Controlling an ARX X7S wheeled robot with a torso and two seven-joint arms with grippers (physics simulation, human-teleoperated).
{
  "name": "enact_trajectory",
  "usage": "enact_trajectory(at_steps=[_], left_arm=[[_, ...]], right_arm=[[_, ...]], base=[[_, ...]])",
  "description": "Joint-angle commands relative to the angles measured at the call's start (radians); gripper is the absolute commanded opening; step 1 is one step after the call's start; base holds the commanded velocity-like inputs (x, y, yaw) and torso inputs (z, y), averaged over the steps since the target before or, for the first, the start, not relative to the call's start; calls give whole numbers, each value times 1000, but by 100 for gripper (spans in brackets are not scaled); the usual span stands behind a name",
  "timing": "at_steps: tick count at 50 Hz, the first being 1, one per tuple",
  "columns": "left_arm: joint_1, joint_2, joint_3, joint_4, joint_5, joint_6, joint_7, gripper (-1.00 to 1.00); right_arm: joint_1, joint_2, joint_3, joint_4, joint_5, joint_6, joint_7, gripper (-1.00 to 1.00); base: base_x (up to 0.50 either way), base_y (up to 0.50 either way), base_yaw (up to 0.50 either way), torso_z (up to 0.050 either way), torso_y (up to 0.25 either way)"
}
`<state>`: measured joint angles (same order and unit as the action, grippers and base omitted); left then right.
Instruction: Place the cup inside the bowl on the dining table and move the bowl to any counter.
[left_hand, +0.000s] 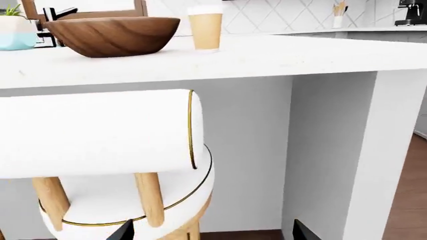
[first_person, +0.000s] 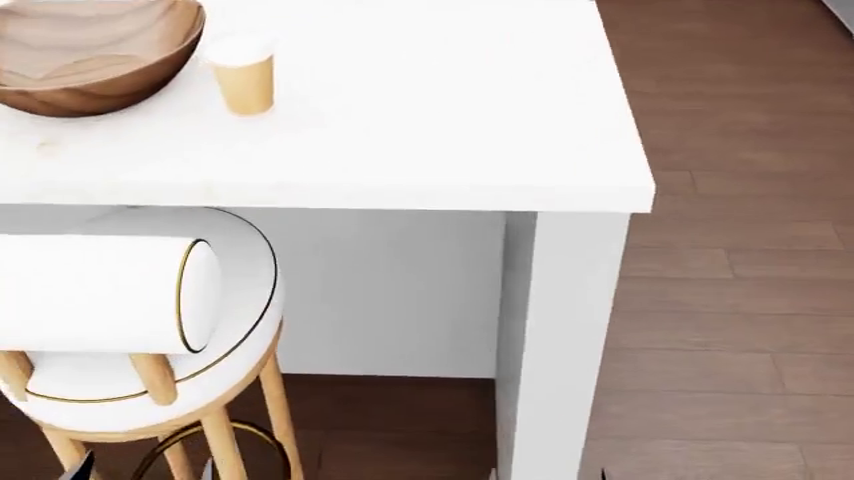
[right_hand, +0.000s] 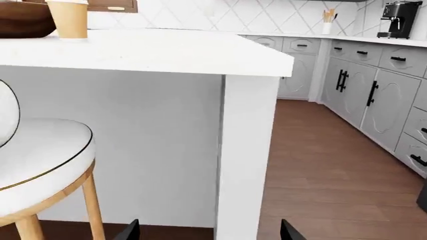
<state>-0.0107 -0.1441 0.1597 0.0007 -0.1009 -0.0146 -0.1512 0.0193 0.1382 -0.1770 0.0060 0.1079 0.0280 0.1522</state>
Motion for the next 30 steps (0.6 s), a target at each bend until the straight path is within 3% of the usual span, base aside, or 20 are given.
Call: enact_trajectory(at_steps=[1,30], left_arm=[[-3,-7,10,1,-5,-2,-9,100],[-5,-20,27,0,-18,10,-31,100]], right_arm=[[2,10,-12,-2,1,3,9,100],[-1,28,-31,-8,2,-10,37,100]], base=[[-78,500,0,0,0],[19,500,0,0,0]])
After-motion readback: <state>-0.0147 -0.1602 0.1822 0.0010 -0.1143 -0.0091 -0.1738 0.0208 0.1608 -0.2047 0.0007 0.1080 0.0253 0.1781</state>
